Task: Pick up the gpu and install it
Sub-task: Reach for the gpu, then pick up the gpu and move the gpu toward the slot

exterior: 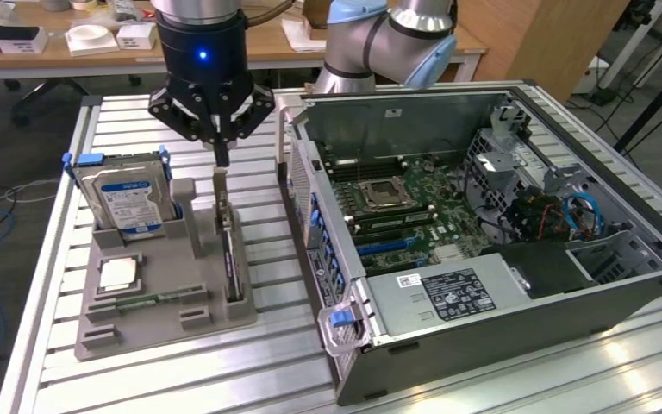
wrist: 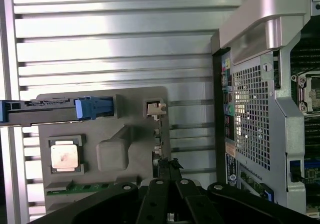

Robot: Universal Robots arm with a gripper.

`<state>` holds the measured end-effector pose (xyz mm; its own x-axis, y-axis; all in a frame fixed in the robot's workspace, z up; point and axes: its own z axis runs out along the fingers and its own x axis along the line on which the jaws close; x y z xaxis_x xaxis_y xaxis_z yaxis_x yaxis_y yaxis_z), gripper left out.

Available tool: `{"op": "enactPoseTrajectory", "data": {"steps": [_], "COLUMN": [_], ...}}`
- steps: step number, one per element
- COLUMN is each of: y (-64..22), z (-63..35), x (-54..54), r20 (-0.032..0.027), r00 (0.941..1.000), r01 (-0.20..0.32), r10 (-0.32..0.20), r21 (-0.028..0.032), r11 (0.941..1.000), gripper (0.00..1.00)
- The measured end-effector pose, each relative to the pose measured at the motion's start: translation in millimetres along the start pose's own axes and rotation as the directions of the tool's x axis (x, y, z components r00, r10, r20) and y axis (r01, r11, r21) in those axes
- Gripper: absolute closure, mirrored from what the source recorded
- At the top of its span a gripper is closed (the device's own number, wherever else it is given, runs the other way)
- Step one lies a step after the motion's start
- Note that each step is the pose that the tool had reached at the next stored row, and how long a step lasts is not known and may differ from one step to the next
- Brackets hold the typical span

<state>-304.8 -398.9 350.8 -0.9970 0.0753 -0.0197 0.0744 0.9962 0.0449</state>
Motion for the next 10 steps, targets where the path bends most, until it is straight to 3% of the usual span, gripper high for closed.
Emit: {"op": "enactPoseTrajectory", "data": {"steps": [10], "y": [-0.1], "z": [0.1], "x": [1.7], "r20": [-0.0001], "r00": [1.0000], "r01": [0.000], "r10": [0.000], "r21": [0.0001], "r11": [1.0000], "gripper": [0.89]}}
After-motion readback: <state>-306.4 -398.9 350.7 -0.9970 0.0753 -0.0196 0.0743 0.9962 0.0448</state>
